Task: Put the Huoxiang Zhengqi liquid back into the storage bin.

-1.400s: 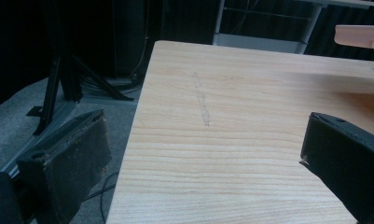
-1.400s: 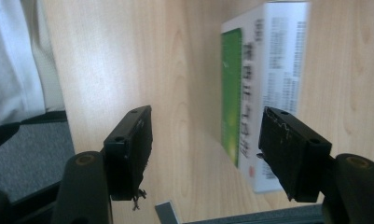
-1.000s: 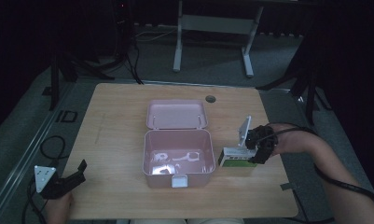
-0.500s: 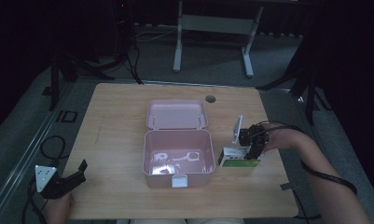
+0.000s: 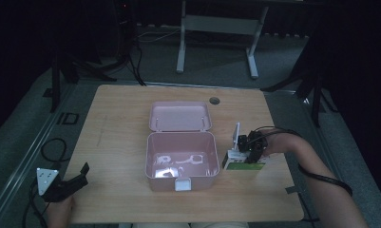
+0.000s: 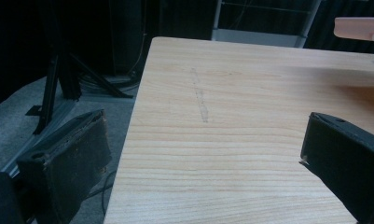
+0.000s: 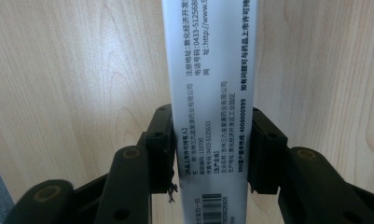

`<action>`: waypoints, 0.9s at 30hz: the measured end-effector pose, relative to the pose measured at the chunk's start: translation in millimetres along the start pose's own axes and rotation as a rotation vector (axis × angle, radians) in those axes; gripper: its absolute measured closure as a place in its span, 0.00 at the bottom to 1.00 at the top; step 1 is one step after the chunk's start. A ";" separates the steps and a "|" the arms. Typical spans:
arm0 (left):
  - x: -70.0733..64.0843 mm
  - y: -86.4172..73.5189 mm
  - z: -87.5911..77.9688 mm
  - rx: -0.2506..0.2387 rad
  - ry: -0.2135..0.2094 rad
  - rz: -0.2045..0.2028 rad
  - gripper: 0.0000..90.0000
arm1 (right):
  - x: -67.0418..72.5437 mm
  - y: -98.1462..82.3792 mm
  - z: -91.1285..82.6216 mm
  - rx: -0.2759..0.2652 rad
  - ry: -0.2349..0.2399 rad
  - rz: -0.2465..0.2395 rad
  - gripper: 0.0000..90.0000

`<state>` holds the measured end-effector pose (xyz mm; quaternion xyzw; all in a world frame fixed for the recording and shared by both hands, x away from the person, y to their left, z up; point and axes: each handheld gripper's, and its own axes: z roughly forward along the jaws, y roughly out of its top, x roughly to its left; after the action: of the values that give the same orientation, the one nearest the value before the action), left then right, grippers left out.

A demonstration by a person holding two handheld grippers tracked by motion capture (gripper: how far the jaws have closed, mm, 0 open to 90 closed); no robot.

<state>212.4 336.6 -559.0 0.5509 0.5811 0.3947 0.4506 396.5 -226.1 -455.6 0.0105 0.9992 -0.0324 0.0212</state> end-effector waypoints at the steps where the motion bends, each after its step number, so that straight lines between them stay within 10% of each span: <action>1: -0.1 0.0 0.0 0.001 0.001 0.001 0.02 | 0.0 -0.4 0.2 -0.003 0.001 -0.005 0.66; 27: -0.6 -0.1 0.1 0.002 0.008 0.001 0.02 | 10.2 0.4 -36.0 0.030 0.046 -0.017 0.69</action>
<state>212.4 336.0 -559.1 0.5499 0.5830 0.3968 0.4474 384.9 -223.2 -420.1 0.0032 0.9989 -0.0472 -0.0025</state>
